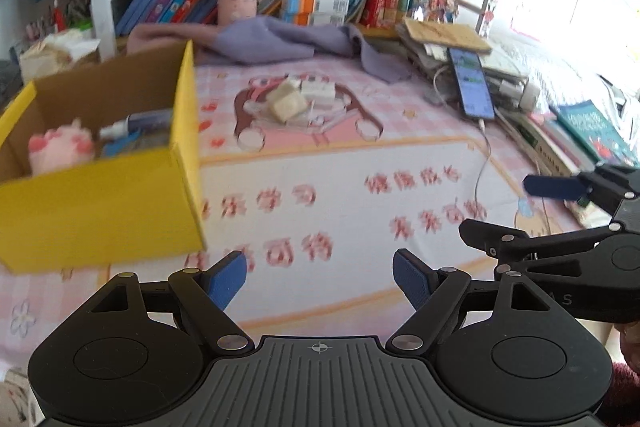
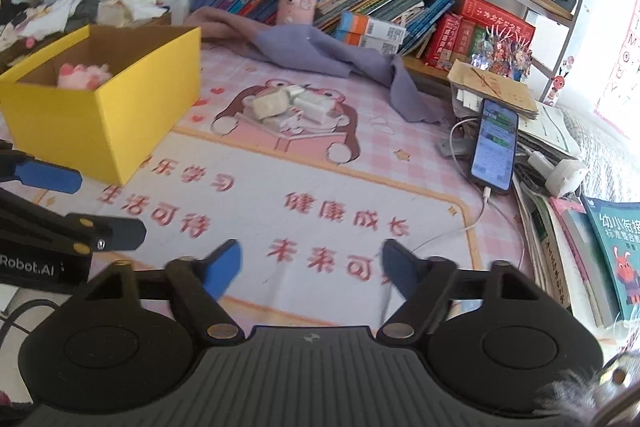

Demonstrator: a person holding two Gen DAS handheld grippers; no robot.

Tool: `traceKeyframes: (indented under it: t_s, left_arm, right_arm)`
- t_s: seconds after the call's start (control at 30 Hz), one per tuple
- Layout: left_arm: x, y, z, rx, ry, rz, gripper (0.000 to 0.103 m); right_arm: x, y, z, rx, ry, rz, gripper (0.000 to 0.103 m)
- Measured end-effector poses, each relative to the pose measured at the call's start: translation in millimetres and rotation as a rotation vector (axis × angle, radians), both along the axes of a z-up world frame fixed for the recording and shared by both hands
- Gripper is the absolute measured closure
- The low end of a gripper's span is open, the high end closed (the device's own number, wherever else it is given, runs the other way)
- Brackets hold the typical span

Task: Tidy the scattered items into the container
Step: 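Move both open tools toward the white chargers on the mat, then grasp a white charger block with the left tool while the right tool approaches another charger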

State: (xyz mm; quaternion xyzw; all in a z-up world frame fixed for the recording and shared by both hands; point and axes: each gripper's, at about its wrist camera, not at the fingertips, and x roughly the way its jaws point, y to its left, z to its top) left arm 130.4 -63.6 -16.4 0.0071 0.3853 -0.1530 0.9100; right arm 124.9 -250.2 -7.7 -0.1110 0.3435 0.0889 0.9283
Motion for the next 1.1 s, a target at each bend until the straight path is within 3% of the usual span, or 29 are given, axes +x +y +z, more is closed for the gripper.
traceKeyframes:
  t_s: [0.3, 0.8, 1.0, 1.1]
  left_arm:
    - [53.7, -26.3, 8.0, 0.01, -0.041, 0.07, 0.022]
    - [155.9, -48.0, 22.6, 0.073, -0.028, 0.215, 0.022]
    - [206.3, -49.1, 9.3, 0.041, 0.033, 0.27, 0.022]
    - [229.2, -49.6, -4.8, 0.032, 0.071, 0.286, 0.03]
  right_arm:
    - [64.8, -34.1, 4.7, 0.068, -0.014, 0.04, 0.036]
    - [185.1, -53.4, -9.4, 0.18, 0.034, 0.216, 0.036]
    - [245.1, -44.1, -25.9, 0.167, 0.067, 0.309, 0.04]
    - [272.6, -36.9, -33.9, 0.162, 0.081, 0.357, 0.044]
